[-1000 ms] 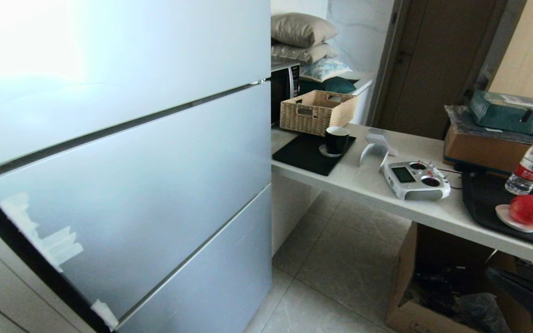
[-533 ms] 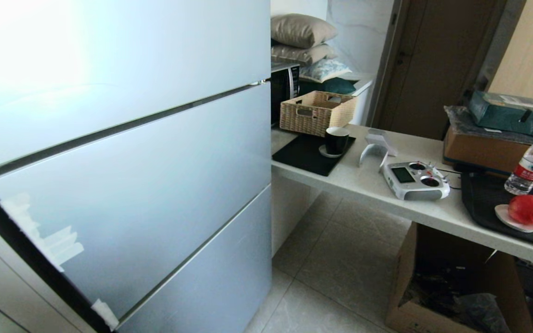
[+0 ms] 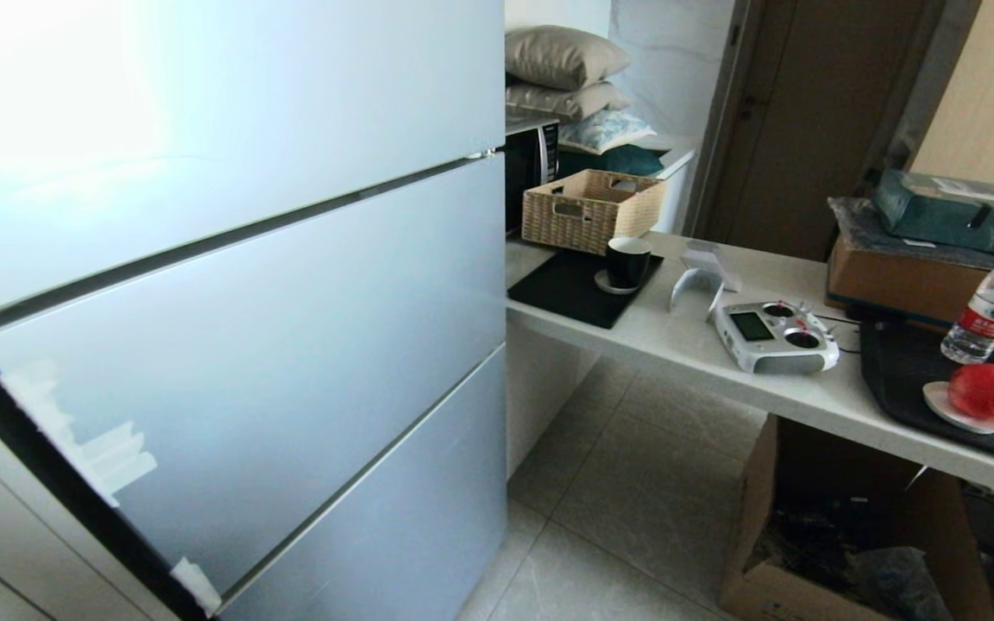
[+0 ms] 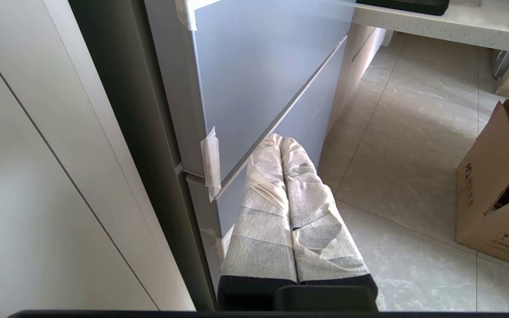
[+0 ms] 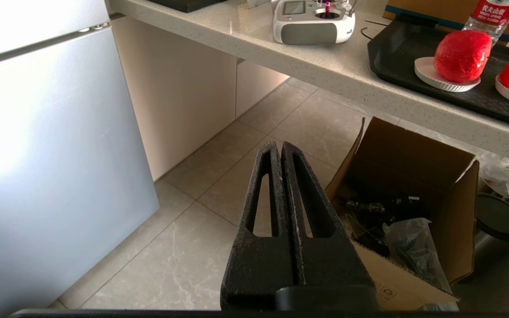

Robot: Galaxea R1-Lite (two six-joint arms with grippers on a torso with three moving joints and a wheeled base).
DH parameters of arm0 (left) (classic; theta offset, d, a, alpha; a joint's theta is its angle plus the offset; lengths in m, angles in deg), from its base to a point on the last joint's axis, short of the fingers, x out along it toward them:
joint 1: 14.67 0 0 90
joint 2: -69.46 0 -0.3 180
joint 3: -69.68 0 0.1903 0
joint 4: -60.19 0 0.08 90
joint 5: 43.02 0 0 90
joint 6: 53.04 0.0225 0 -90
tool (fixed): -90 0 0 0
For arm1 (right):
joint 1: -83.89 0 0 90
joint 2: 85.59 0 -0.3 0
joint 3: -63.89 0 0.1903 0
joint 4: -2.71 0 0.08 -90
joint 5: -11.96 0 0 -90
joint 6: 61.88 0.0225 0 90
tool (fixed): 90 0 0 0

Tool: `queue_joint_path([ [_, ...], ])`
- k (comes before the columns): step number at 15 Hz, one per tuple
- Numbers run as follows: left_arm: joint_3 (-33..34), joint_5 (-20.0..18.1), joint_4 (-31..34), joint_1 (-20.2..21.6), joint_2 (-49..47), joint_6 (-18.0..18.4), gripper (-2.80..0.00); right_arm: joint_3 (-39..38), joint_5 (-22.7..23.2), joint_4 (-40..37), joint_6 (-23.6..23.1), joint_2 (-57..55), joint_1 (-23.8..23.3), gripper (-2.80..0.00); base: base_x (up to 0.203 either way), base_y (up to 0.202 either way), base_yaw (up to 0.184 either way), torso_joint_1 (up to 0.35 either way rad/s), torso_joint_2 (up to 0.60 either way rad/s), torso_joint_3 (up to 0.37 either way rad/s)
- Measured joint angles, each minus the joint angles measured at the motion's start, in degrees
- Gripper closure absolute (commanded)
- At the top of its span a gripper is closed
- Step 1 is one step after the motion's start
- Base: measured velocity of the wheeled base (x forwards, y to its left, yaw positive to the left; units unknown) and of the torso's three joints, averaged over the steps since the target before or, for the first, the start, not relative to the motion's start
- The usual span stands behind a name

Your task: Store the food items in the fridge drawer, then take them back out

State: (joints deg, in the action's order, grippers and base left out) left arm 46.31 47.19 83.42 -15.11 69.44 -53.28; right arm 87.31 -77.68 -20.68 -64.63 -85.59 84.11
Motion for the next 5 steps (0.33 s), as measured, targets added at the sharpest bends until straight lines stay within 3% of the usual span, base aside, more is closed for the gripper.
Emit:
queue_joint_path([
  [5,0.00,-0.01,0.00,0.00,0.00,0.02,0.00,-0.05,-0.35,0.02,0.86,0.05,0.02,0.00,0.000,0.000,0.000,0.000,0.00,0.000],
])
